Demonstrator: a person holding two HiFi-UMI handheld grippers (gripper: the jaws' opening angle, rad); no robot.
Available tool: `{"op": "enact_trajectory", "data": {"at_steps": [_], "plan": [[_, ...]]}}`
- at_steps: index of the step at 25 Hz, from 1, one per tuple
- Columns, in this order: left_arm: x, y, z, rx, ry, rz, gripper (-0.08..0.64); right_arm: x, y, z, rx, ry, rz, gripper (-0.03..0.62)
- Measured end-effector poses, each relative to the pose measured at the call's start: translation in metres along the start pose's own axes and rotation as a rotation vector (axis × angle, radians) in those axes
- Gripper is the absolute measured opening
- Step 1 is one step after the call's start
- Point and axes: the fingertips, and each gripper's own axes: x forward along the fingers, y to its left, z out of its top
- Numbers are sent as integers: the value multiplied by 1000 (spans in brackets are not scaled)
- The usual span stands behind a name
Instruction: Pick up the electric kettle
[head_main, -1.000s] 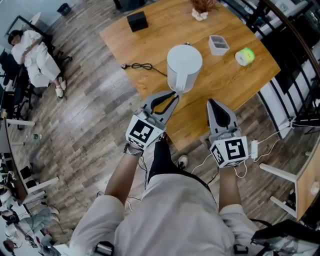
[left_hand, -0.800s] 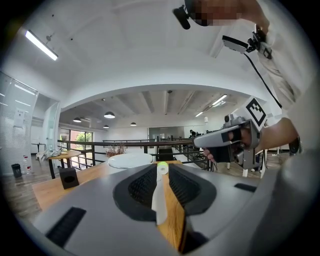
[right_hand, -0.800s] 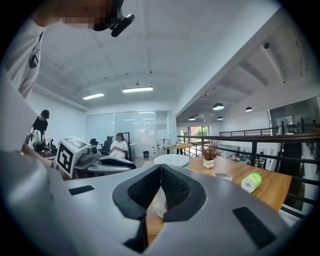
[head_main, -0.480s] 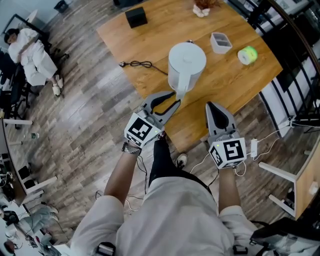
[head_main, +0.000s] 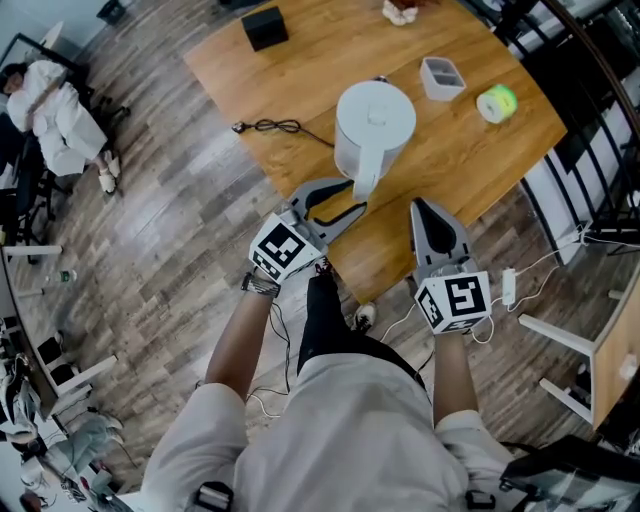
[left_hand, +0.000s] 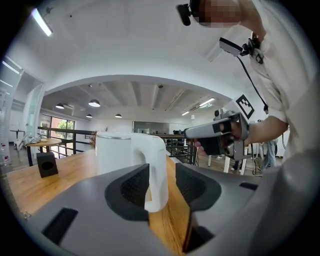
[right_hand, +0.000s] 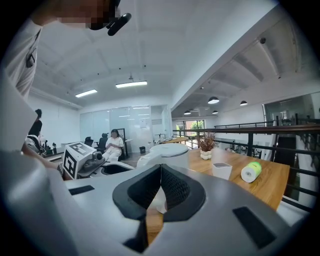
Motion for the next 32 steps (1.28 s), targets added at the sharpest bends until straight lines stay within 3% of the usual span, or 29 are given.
{"op": "enact_trajectory", "data": {"at_steps": [14, 24, 32], "plan": [[31, 5, -26, -26, 7, -134, 183, 5, -11, -20, 25, 41, -52, 8], [60, 3, -38, -30, 12, -169, 193, 2, -19, -34, 45, 64, -82, 8], [71, -7, -48, -33, 27, -243, 192, 0, -25, -45, 66, 81, -100, 8]]}}
